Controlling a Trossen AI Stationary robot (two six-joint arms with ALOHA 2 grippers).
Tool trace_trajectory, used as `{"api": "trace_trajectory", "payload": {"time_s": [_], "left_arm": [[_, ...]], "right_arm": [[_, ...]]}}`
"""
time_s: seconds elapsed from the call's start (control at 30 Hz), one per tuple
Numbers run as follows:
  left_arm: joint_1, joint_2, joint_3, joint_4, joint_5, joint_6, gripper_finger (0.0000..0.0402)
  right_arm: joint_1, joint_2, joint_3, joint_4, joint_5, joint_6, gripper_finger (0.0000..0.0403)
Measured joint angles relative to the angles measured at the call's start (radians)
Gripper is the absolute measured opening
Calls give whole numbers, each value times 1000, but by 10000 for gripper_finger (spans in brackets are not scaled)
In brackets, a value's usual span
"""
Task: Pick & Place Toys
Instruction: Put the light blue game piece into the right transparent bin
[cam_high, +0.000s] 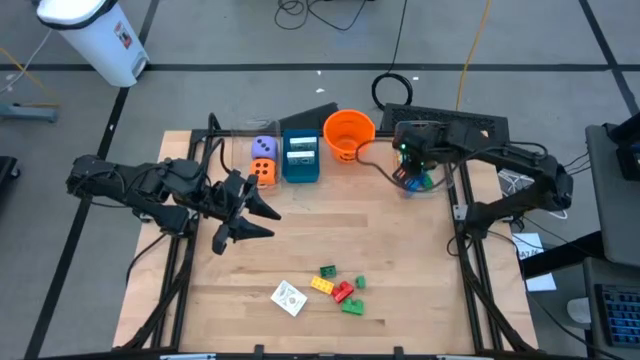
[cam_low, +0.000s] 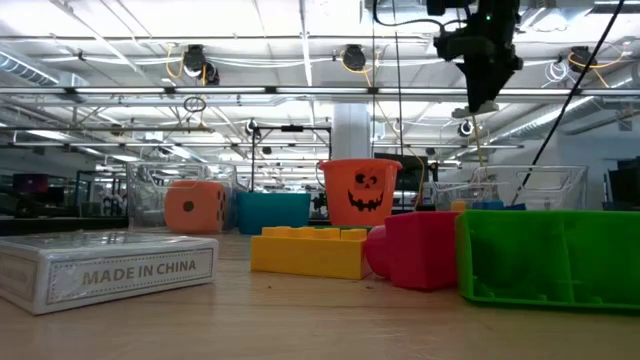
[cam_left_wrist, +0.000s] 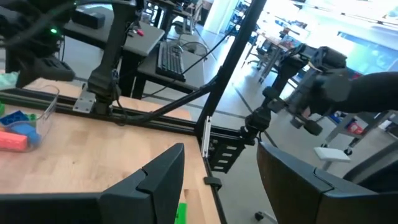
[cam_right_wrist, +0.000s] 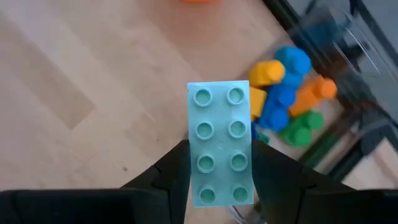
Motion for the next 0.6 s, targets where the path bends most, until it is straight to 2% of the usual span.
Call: {"api": "trace_trajectory", "payload": {"time_s": [0.3,0.6], "left_arm": [[0,0,0,0,0,4,212],[0,0,0,0,-2,6,212]], "right_arm": [[-141,-1,-27,21,0,98,141],[-183,0,-224,180,-7,197,141]]}}
